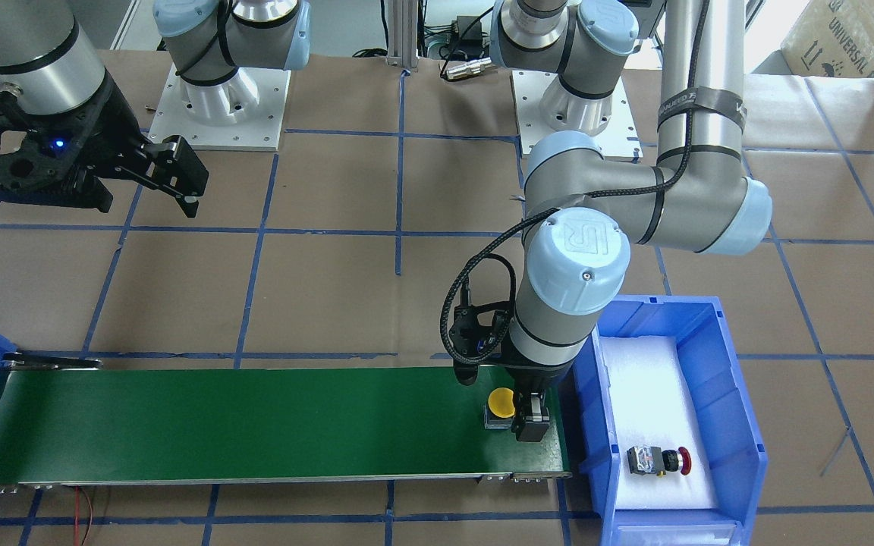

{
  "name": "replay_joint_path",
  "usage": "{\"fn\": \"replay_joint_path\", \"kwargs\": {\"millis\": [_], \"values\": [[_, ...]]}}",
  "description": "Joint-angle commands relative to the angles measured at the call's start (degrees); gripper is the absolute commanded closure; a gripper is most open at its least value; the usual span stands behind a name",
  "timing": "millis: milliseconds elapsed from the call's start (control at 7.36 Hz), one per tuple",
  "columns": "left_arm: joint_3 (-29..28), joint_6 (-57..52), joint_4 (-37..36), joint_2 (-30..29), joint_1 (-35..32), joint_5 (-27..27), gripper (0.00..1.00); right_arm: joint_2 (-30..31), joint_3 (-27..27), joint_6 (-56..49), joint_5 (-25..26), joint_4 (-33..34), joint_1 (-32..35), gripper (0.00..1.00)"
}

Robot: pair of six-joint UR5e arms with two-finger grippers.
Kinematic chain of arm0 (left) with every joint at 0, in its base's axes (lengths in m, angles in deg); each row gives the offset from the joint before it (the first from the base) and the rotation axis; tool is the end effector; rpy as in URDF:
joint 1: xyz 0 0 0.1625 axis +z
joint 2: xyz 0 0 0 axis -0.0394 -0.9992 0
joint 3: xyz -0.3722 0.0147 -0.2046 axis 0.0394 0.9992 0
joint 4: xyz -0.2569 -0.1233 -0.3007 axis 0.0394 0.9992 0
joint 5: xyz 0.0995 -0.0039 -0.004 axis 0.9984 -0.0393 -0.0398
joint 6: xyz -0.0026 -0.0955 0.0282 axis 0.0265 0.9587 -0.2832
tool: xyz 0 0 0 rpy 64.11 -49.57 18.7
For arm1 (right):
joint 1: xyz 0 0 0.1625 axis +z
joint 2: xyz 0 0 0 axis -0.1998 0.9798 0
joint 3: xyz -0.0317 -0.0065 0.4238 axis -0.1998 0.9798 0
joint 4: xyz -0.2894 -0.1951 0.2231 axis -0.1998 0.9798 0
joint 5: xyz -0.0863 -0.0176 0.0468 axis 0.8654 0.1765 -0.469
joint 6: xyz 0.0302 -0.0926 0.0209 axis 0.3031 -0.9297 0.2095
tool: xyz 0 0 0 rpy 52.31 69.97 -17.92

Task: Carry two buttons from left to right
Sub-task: 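Carry the yellow button onto the conveyor belt and release it, then grasp the red-capped button with the left gripper while the right gripper moves over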

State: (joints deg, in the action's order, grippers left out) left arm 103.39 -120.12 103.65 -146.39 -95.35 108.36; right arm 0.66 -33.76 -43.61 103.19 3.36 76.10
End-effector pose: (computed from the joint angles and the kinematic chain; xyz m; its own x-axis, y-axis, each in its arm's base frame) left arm -0.2179 -0.6499 0.3148 0.0456 0.9960 -0.0773 0.9987 -0.0437 0.0263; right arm 0.1128 -0.5213 0.4948 -0.9981 0.0616 -0.0086 0.0613 0.9976 0.0310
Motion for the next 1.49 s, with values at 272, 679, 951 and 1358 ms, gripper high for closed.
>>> {"fn": "replay_joint_path", "kwargs": {"millis": [272,679,951,1358], "values": [[-0.21,-10.02,5.57,4.42,17.58,-0.75,0.06,0.01,-0.27,0.17,-0.87,0.01,0.00,0.00],[-3.80,-12.10,3.81,-5.22,18.52,-0.92,0.06,-1.73,-0.53,-6.01,-0.96,4.10,0.09,0.00],[-6.54,-12.10,3.02,-9.82,16.84,-0.92,0.06,-1.93,-0.62,-7.39,-1.14,5.37,1.13,0.00],[-5.84,-12.28,1.09,-11.59,15.60,-0.57,0.06,-0.87,-1.94,-8.60,-3.06,5.45,3.33,0.00]]}}
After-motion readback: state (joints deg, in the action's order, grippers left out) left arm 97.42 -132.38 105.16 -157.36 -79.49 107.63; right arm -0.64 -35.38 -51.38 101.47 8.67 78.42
